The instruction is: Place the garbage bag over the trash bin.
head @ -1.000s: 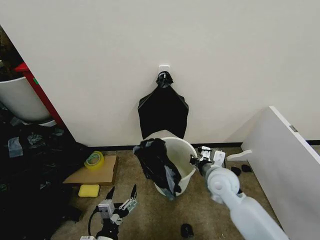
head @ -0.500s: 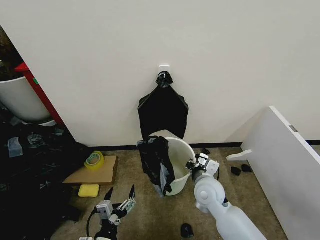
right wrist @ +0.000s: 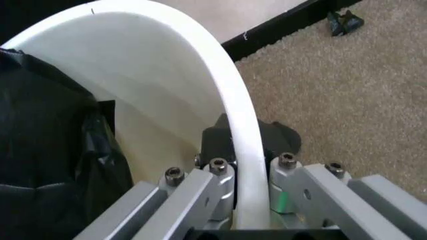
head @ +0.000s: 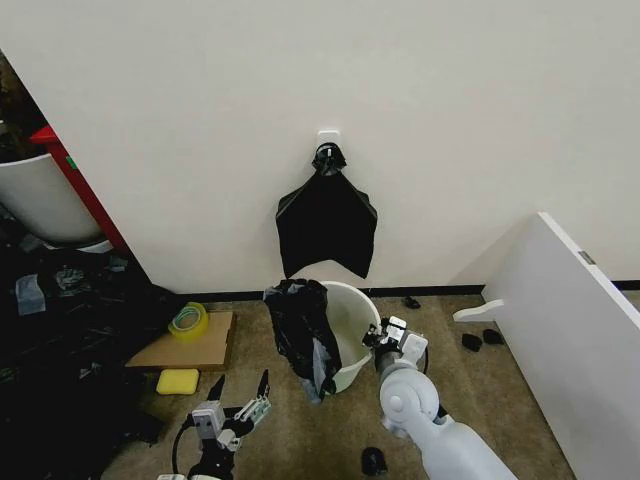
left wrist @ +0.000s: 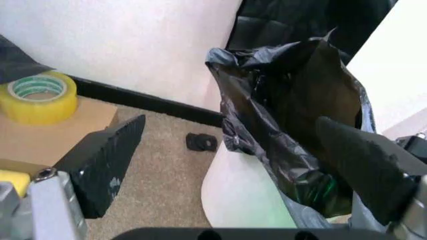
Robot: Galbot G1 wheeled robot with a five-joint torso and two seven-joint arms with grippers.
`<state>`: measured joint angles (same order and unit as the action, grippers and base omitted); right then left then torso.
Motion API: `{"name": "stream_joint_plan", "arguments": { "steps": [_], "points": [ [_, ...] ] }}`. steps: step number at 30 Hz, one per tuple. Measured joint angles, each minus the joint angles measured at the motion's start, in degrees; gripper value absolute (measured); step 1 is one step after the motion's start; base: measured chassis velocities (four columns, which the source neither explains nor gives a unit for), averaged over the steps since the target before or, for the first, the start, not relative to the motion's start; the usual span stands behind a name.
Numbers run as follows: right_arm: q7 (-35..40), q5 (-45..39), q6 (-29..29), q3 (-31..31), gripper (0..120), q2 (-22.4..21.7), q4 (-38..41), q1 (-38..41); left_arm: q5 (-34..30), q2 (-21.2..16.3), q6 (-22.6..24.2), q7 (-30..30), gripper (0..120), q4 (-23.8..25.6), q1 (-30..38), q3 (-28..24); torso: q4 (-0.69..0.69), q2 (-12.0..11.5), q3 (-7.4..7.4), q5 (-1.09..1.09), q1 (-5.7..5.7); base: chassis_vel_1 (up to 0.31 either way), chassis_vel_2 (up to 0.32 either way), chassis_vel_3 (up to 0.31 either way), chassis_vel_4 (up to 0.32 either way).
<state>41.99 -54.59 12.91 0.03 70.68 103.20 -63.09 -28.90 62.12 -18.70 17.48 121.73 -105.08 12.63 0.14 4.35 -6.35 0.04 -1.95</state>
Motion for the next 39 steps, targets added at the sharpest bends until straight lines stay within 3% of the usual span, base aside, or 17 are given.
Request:
{"name": "stream_joint_plan", "arguments": {
  "steps": [3, 4, 6, 14, 17, 19, 22, 24, 25, 28, 32, 34, 39],
  "points": [
    [0.1, -0.2, 0.2, -0.2, 2, 0.0, 0.0, -0.1, 0.0, 0.0, 0.0, 0.0, 100, 0.0, 0.1, 0.0, 0.00, 0.0, 0.00, 0.00, 0.00, 0.000, 0.000, 0.000, 0.000],
    [0.1, -0.4, 0.3, -0.3, 10, -0.1, 0.2, -0.2, 0.0, -0.1, 0.0, 0.0, 100, 0.0, 0.2, 0.0, 0.00, 0.0, 0.00, -0.01, 0.00, 0.000, 0.000, 0.000, 0.000],
    [0.1, -0.4, 0.4, -0.3, 13, -0.1, 0.3, -0.2, 0.0, -0.1, 0.0, 0.0, 100, 0.0, 0.2, 0.0, 0.00, 0.0, 0.00, -0.01, 0.00, 0.000, 0.000, 0.000, 0.000],
    [-0.1, 0.3, -0.7, -0.6, 41, -0.4, 0.6, -0.6, 5.3, -0.2, -0.2, 0.0, 100, -0.6, 0.1, 0.2, -0.01, 0.0, 0.00, -0.01, 0.00, 0.000, 0.000, 0.000, 0.000],
    [-0.6, 1.8, -1.4, -0.9, 56, -1.1, 1.8, -1.5, 6.9, -0.2, -0.5, 0.1, 100, -0.6, -0.1, 0.1, -0.01, 0.0, 0.00, -0.01, 0.00, 0.000, 0.000, 0.000, 0.000],
    [-0.6, 2.4, -1.5, -1.1, 59, -1.4, 2.5, -1.9, 7.1, -0.2, -0.5, 0.1, 100, -0.5, -0.2, 0.1, -0.01, 0.0, 0.00, -0.01, 0.00, 0.000, 0.000, 0.000, 0.000],
    [-0.7, 6.4, -2.0, -2.2, 72, -2.7, 6.0, -3.6, 7.2, -0.2, -0.6, 0.2, 100, 0.1, -0.3, 0.2, 0.00, 0.0, 0.00, -0.01, 0.00, 0.000, 0.000, 0.000, 0.000],
    [-1.8, 15.8, -6.8, -2.9, 83, -4.2, 8.2, -5.7, 7.2, -0.3, -0.6, 0.3, 100, 0.7, -0.4, 0.4, 0.01, 0.0, 0.00, 0.00, 0.00, 0.000, 0.000, 0.000, 0.000],
    [-1.8, 15.8, -6.8, -2.9, 83, -4.2, 8.2, -5.7, 7.2, -0.3, -0.6, 0.3, 100, 0.7, -0.4, 0.4, 0.01, 0.0, 0.00, 0.00, 0.00, 0.000, 0.000, 0.000, 0.000],
    [-7.7, 26.2, -10.8, -3.3, 95, -7.1, 12.6, -8.0, 6.9, -0.4, 0.4, 0.7, 100, 1.5, 0.0, 0.6, 0.02, 0.0, 0.00, 0.00, 0.00, 0.000, 0.000, 0.000, 0.000],
    [-13.4, 23.4, -4.8, -2.7, 100, -10.0, 18.1, -7.2, 6.4, -0.7, 2.2, 1.1, 100, 2.2, 0.7, 0.4, 0.00, 0.0, 0.00, 0.00, 0.00, 0.000, 0.000, 0.000, 0.000],
    [-18.4, 17.9, 2.5, -1.3, 100, -12.5, 21.8, -4.5, 5.3, -1.4, 4.1, 1.3, 100, 2.9, 1.8, 0.2, -0.01, 0.0, 0.00, 0.00, 0.00, 0.000, 0.000, 0.000, 0.000],
    [-22.1, 13.4, 9.9, 0.1, 100, -13.2, 23.7, -1.2, 3.8, -2.1, 5.7, 1.4, 100, 3.3, 3.0, 0.0, -0.01, 0.0, 0.00, 0.00, 0.00, 0.000, 0.000, 0.000, 0.000]
  ]
}}
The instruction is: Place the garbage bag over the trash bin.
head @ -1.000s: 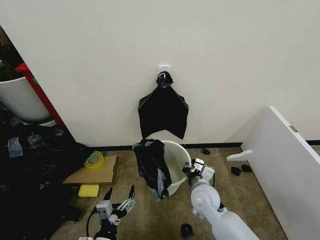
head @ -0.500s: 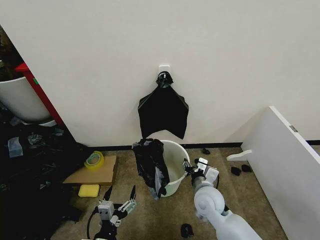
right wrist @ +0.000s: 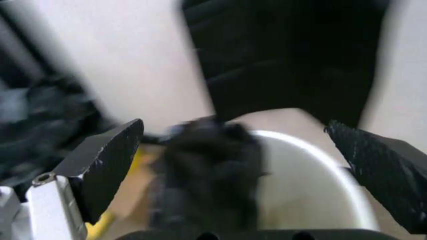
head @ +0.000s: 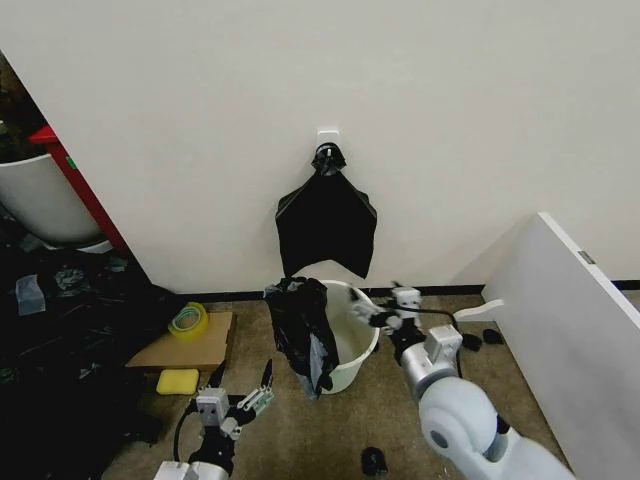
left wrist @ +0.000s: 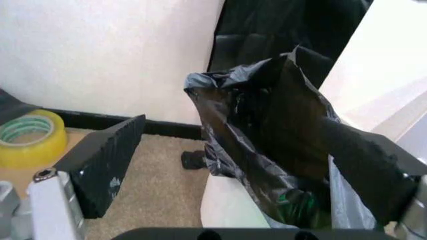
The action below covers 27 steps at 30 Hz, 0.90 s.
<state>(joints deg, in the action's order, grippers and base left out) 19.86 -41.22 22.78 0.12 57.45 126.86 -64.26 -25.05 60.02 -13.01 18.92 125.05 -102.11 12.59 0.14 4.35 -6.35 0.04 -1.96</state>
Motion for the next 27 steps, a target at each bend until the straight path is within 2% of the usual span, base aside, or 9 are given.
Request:
{"name": "stream_joint_plan", "arguments": {
  "steps": [1, 2, 4, 12, 17, 21, 22, 25, 27],
  "points": [
    [-1.8, -1.6, 2.8, 1.3, 100, 0.8, 0.1, 2.2, -1.0, -0.3, 0.9, 0.1, 100, 0.0, 0.9, -0.2, 0.00, 0.0, 0.00, 0.00, 0.00, 0.000, 0.000, 0.000, 0.000],
    [-1.8, -1.6, 2.8, 1.3, 100, 0.8, 0.1, 2.2, -1.0, -0.3, 0.9, 0.1, 100, 0.0, 0.9, -0.2, 0.00, 0.0, 0.00, 0.00, 0.00, 0.000, 0.000, 0.000, 0.000],
    [-2.0, -6.4, 9.0, 4.6, 100, 3.0, -0.6, 5.6, -2.5, -0.6, 2.1, 0.3, 100, -0.8, 2.4, -0.8, 0.00, 0.0, 0.00, 0.01, 0.00, 0.000, 0.000, 0.000, 0.000],
    [3.7, -8.5, 10.3, 11.1, 97, 7.3, -9.3, 12.6, -3.6, -0.3, 3.1, 0.8, 100, -2.9, 5.0, -1.6, 0.01, 0.0, -0.01, 0.00, -0.01, 0.000, 0.000, 0.000, 0.000],
    [7.0, -5.9, 8.4, 13.9, 78, 9.8, -14.3, 16.8, -3.2, -0.2, 3.5, 1.2, 100, -4.2, 6.8, -2.1, 0.00, 0.0, -0.01, 0.01, -0.01, 0.000, 0.000, 0.000, 0.000],
    [7.8, -6.1, 9.3, 14.7, 63, 9.7, -14.8, 17.4, -3.2, -0.3, 4.2, 1.4, 100, -4.3, 7.6, -2.3, 0.01, 0.0, -0.01, 0.00, -0.01, 0.000, 0.000, 0.000, 0.000],
    [7.8, -6.1, 9.3, 14.7, 63, 9.7, -14.8, 17.4, -3.2, -0.3, 4.2, 1.4, 100, -4.3, 7.6, -2.3, 0.01, 0.0, -0.01, 0.00, -0.01, 0.000, 0.000, 0.000, 0.000],
    [8.3, -7.0, 10.5, 15.1, 48, 9.8, -15.3, 17.5, -3.9, -0.3, 5.1, 1.9, 100, -4.8, 9.1, -2.6, 0.01, 0.0, -0.01, 0.00, -0.01, 0.000, 0.000, 0.000, 0.000],
    [8.4, -7.1, 10.6, 15.1, 46, 9.9, -15.4, 17.5, -4.0, -0.2, 5.3, 2.0, 100, -4.9, 9.4, -2.7, 0.00, 0.0, -0.01, 0.00, -0.01, 0.000, 0.000, 0.000, 0.000]
  ]
}}
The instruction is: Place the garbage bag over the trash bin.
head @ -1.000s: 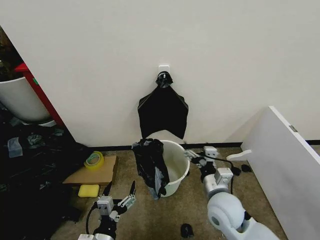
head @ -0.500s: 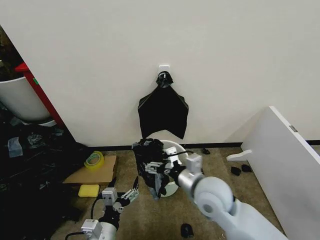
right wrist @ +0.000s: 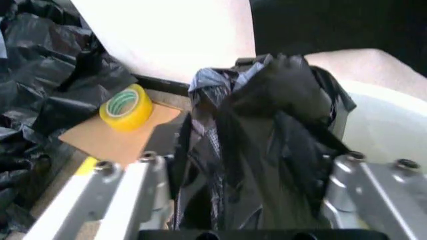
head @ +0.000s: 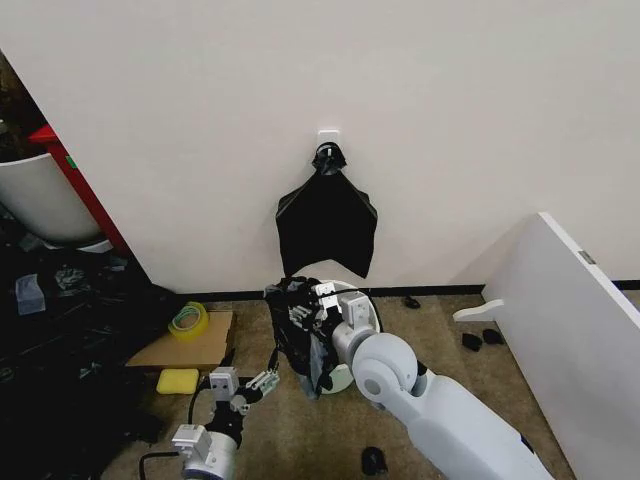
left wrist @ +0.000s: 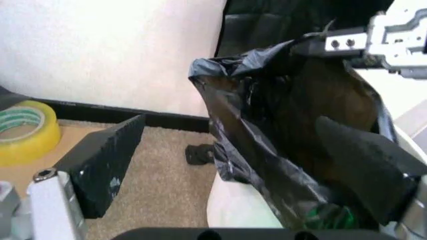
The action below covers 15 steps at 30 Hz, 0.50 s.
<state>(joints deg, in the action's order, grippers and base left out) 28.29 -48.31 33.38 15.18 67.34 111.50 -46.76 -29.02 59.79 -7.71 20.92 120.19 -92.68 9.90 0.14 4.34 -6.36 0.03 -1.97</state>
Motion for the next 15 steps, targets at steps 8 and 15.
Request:
{"name": "stream_joint_plan", "arguments": {
  "steps": [8, 15],
  "points": [
    [0.5, -0.3, 1.2, -1.3, 12, -1.3, 0.0, -1.3, -3.8, -0.3, 3.8, 2.0, 100, -0.5, 6.2, -1.4, 0.02, 0.0, 0.01, 0.00, 0.01, 0.000, 0.000, 0.000, 0.000],
    [0.4, -0.7, 1.1, -2.0, 0, -2.0, 0.6, -1.9, -12.1, -1.3, 11.6, 3.1, 100, -1.7, 12.3, -1.8, 0.00, 0.0, 0.01, -0.01, 0.01, 0.000, 0.000, 0.000, 0.000]
  ]
}}
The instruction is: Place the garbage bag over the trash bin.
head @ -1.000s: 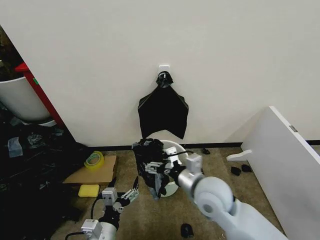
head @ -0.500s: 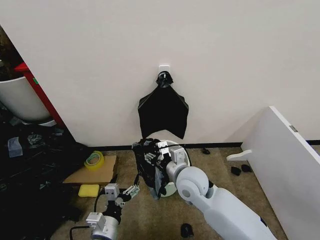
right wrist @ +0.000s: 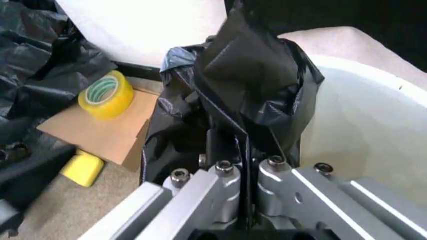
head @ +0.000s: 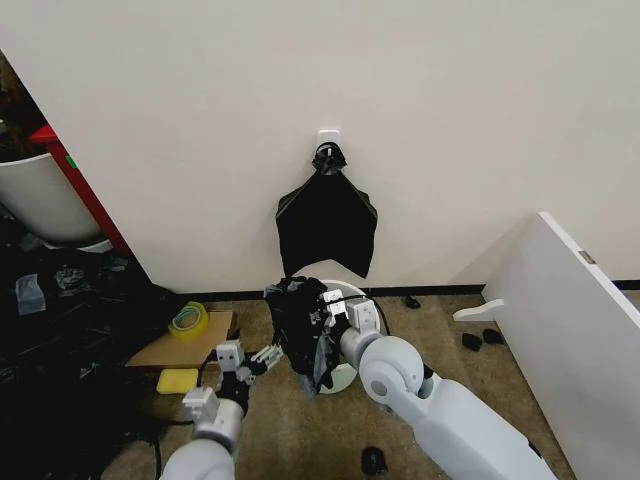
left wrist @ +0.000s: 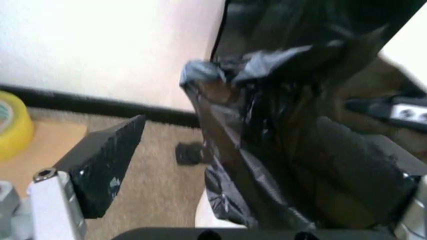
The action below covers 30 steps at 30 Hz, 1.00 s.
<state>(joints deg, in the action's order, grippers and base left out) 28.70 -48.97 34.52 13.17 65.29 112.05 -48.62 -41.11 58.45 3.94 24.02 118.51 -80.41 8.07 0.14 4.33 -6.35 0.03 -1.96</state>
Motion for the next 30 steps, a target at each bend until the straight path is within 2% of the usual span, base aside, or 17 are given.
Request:
{"name": "stream_joint_plan", "arguments": {
  "steps": [6, 12, 16, 17, 19, 20, 24, 30],
  "points": [
    [0.0, -0.3, -0.1, -0.1, 0, -0.6, 0.1, 0.0, -3.9, -0.4, 3.8, 0.8, 100, -1.9, 3.9, -1.8, 0.00, 0.0, 0.00, 0.00, 0.00, 0.000, 0.000, 0.000, 0.000],
    [-0.2, -0.3, -0.1, 0.0, 0, -0.9, 0.1, -0.3, -10.7, 1.2, 7.9, 4.3, 100, -4.7, 10.4, -5.5, 0.00, 0.0, 0.00, 0.00, 0.00, 0.000, 0.000, 0.000, 0.000],
    [-0.4, -0.4, -0.1, 0.0, 0, -1.4, 0.1, -0.5, -12.3, 3.5, 12.4, 10.1, 99, -7.6, 16.6, -8.7, 0.02, 0.0, 0.00, 0.00, 0.00, 0.000, 0.000, 0.000, 0.000],
    [-0.4, -0.4, -0.1, 0.0, 0, -1.4, 0.1, -0.5, -12.3, 3.5, 12.4, 10.1, 99, -7.6, 16.6, -8.7, 0.02, 0.0, 0.00, 0.00, 0.00, 0.000, 0.000, 0.000, 0.000],
    [-0.5, -0.5, -0.2, 0.0, 0, -1.3, 0.0, -0.6, -12.7, 4.4, 16.2, 14.2, 99, -8.8, 19.3, -9.9, 0.01, 0.0, 0.00, 0.00, 0.00, 0.000, 0.000, 0.000, 0.000],
    [-0.5, -0.5, -0.2, 0.0, 0, -1.3, 0.0, -0.6, -12.7, 4.4, 16.2, 14.2, 99, -8.8, 19.3, -9.9, 0.01, 0.0, 0.00, 0.00, 0.00, 0.000, 0.000, 0.000, 0.000],
    [-0.6, -0.5, -0.2, -0.1, 0, -1.0, -0.2, -1.0, -15.3, 6.5, 21.9, 21.1, 99, -10.8, 22.7, -11.5, 0.01, 0.0, 0.00, 0.00, 0.00, 0.000, 0.000, 0.000, 0.000],
    [-0.7, -0.5, -0.2, -0.4, 0, -1.2, -0.2, -1.0, -19.1, 8.2, 24.2, 24.1, 99, -12.8, 24.8, -11.7, 0.00, 0.0, 0.00, 0.01, 0.00, 0.000, 0.000, 0.000, 0.000]
  ]
}}
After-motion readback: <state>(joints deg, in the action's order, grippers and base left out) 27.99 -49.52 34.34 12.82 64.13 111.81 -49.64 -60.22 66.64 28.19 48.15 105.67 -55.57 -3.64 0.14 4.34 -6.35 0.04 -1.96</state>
